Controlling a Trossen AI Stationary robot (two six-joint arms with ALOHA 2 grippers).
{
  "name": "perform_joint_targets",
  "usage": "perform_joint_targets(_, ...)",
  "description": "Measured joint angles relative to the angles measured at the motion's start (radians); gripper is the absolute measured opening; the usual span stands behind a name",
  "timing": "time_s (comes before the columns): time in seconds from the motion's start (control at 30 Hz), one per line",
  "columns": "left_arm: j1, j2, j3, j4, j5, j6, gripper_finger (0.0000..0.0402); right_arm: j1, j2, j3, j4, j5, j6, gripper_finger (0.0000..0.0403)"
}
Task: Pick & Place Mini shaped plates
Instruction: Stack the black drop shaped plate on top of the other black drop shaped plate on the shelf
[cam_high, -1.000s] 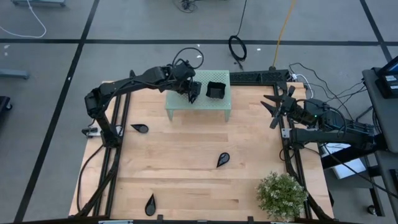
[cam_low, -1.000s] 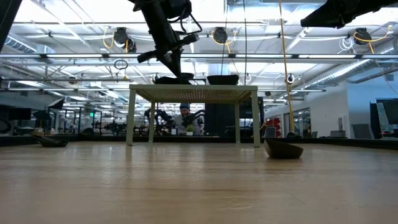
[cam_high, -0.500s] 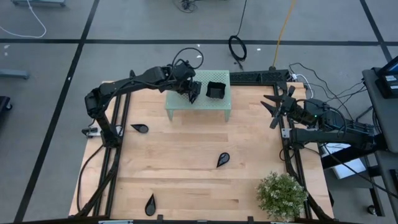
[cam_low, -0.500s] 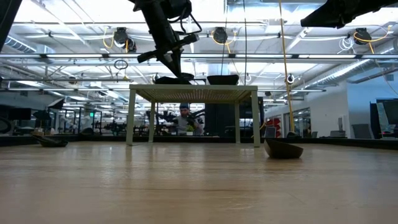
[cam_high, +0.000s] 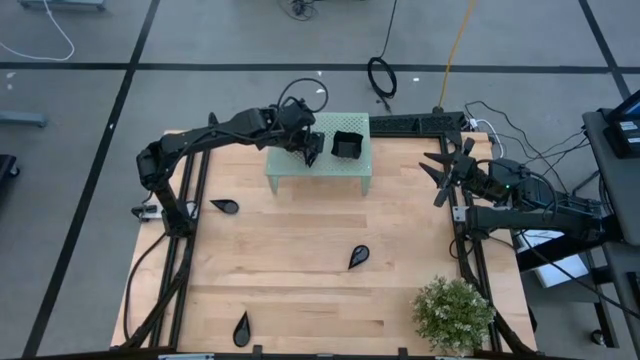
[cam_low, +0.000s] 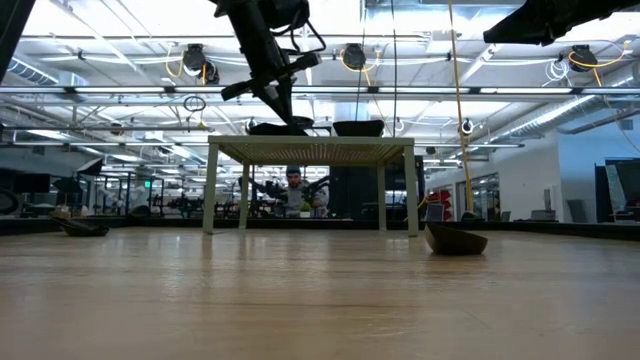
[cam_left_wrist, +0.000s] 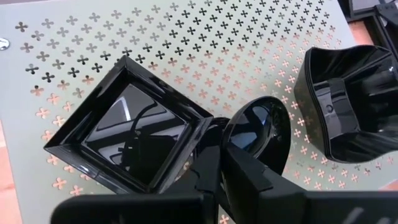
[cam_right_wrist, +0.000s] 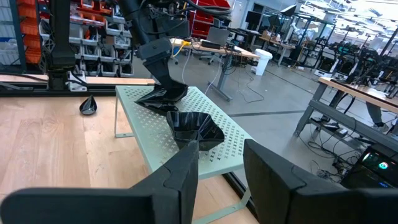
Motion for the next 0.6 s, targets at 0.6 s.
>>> perform_joint_targets(0.6,0.0,0.0,0.0,-0.001,0.02,-0.035,0.0056,0.0,0.0,0.0,0.0,0.0,0.0,0.0116)
